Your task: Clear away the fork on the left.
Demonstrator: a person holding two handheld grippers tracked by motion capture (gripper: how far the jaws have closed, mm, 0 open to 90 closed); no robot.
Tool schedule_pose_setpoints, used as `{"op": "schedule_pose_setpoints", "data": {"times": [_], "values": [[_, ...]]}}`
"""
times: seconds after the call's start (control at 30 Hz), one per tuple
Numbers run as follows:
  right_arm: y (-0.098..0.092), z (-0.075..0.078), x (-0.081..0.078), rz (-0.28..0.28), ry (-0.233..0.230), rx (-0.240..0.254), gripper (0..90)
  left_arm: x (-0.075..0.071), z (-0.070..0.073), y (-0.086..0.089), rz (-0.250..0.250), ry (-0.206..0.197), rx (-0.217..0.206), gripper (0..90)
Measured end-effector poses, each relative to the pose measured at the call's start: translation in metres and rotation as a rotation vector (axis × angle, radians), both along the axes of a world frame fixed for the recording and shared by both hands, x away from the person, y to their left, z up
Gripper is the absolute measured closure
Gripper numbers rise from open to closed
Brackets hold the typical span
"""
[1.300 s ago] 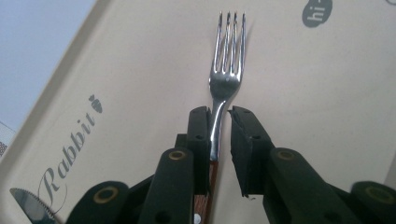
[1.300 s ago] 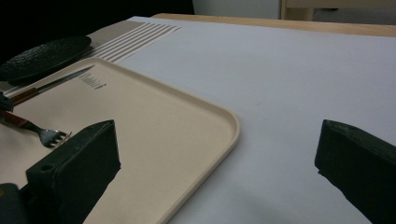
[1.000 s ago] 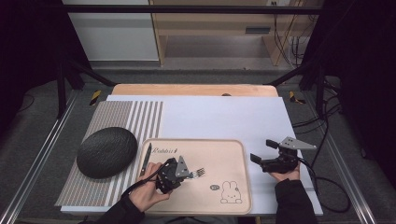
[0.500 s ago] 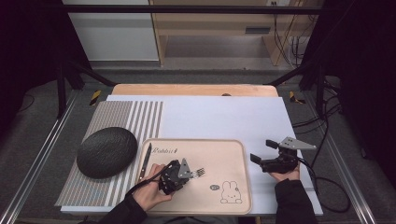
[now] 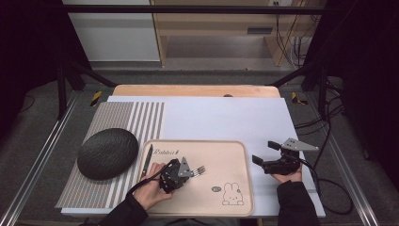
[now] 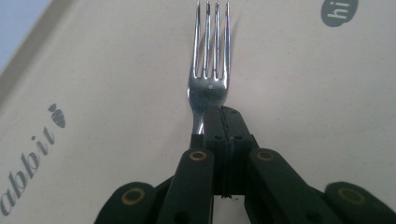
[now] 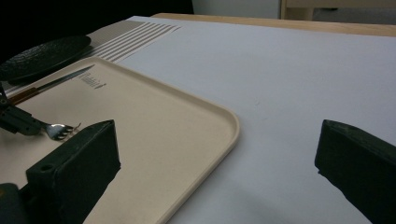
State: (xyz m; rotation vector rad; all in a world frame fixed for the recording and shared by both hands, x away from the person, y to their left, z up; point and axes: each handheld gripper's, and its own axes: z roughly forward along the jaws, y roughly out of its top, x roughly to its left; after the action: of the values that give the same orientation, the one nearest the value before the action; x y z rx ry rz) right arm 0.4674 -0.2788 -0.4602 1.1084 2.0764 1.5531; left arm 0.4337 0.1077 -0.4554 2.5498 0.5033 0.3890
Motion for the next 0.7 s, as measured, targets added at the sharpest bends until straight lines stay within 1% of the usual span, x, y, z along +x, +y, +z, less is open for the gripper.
{"op": "schedule_pose_setpoints", "data": {"times": [0.33,0.47,0.57,0.7], "values": [[0.000,0.000,0.000,-0.001,0.003,0.000,0.2,0.009,-0.001,0.006,0.032,-0.016,0.006,90.0],[0.000,0.000,0.000,-0.002,0.005,-0.002,0.2,0.011,-0.001,0.010,0.047,-0.035,0.020,90.0],[0.000,0.000,0.000,-0.002,0.004,-0.001,0.2,0.013,-0.001,0.012,0.058,-0.038,0.026,90.0],[0.001,0.000,0.000,-0.001,0.004,-0.001,0.2,0.014,0.000,0.015,0.067,-0.053,0.035,90.0]]}}
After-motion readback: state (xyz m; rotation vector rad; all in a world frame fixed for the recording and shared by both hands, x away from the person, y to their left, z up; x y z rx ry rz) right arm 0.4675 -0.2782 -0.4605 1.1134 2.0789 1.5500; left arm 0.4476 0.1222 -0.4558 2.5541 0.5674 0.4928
